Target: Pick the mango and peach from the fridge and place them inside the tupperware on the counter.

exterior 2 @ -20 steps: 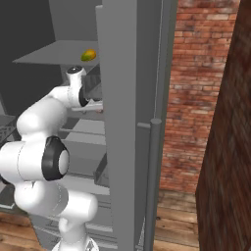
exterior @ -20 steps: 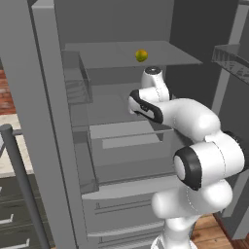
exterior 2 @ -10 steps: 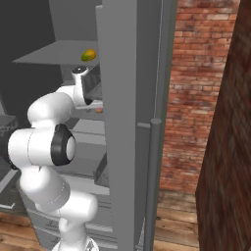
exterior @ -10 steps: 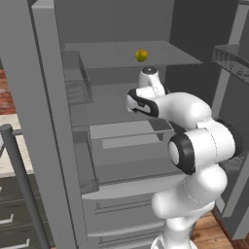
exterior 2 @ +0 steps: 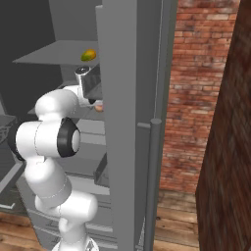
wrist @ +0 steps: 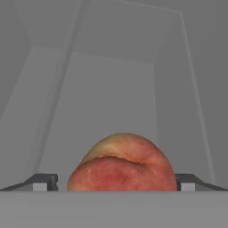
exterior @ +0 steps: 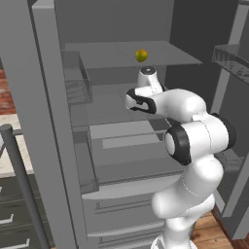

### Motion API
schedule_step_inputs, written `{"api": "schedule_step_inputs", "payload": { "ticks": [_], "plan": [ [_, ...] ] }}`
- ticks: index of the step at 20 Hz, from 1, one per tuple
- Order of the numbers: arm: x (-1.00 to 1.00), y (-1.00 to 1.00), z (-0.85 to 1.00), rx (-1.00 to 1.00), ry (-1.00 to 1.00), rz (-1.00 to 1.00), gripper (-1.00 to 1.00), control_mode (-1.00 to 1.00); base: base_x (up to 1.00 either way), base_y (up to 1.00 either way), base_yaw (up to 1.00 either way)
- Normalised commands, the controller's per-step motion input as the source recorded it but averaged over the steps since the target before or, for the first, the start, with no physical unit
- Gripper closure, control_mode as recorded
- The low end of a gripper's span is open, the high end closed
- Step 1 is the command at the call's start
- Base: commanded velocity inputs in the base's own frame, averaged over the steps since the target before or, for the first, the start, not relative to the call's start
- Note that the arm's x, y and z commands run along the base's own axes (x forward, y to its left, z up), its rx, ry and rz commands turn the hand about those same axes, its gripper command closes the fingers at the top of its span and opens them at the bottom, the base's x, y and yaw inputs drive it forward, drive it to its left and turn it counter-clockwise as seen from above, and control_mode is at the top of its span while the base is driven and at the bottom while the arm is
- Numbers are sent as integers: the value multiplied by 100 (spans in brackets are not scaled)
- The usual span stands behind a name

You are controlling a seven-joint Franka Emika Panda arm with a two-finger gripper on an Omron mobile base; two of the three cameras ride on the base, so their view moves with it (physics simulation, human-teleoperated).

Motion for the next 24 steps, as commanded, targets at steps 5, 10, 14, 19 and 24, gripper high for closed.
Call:
{"api": "schedule_step_inputs", "payload": {
  "ticks": [5,10,14,19,24],
  "plan": [
    [0,-2,-35,0,0,0,-100,-100,0,0,0],
    [0,-1,-36,0,0,0,100,-100,0,0,0],
    [-2,0,-11,0,0,0,100,-100,0,0,0],
    [-58,0,-32,0,0,0,100,-100,0,0,0],
    [-94,1,-12,0,-30,0,100,-100,0,0,0]
  ]
}}
